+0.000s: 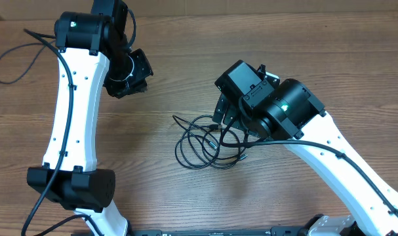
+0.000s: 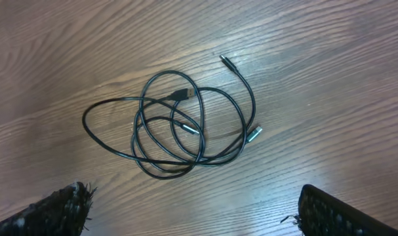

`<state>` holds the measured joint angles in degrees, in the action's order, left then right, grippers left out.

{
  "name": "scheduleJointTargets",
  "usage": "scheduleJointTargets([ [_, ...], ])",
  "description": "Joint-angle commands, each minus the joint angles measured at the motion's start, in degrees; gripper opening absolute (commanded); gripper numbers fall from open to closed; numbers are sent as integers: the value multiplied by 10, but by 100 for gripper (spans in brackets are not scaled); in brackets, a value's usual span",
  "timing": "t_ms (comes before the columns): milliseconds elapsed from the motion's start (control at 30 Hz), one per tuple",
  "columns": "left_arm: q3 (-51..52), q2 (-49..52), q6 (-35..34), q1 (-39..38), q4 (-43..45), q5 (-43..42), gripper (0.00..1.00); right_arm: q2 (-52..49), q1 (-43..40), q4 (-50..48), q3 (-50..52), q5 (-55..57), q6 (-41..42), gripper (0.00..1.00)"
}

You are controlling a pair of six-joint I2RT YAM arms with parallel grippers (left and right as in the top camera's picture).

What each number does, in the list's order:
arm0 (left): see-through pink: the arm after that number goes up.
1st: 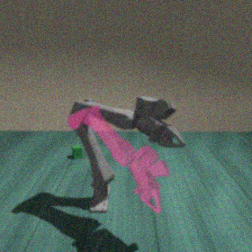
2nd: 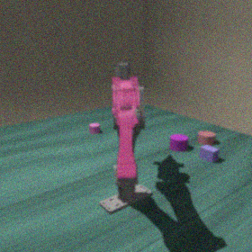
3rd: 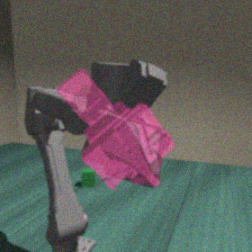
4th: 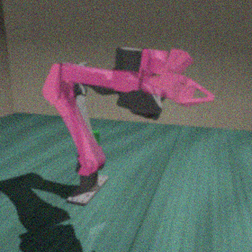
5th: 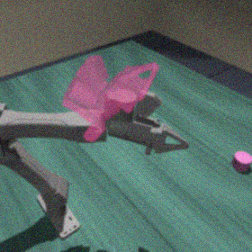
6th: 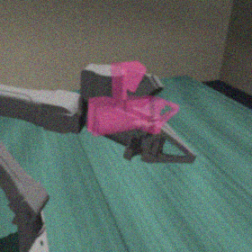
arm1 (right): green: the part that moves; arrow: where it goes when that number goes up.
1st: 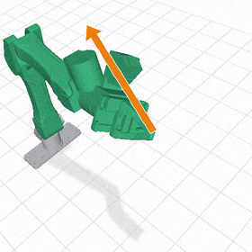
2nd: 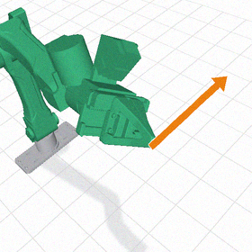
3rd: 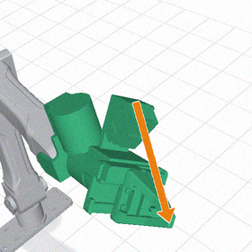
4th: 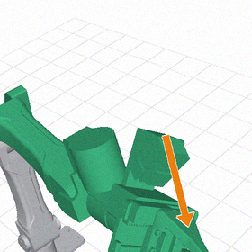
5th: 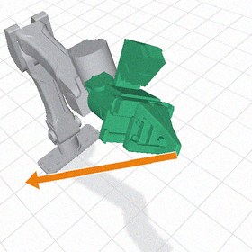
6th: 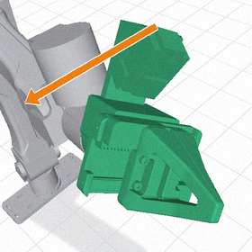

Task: Untangle cables

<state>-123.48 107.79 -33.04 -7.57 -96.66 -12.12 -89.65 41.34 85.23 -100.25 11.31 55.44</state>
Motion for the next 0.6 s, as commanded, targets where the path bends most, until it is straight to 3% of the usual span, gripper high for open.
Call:
scheduleJointTargets([
  [0, -10, -5, 9, -4, -2, 5, 4, 0, 1, -49, 2, 2, -2, 100],
  [367, -10, -5, 9, -4, -2, 5, 4, 0, 1, -162, 2, -50, 2, 100],
  [567, -10, -5, 7, -4, -2, 6, 4, 0, 0, -157, 2, -32, 2, 100],
])
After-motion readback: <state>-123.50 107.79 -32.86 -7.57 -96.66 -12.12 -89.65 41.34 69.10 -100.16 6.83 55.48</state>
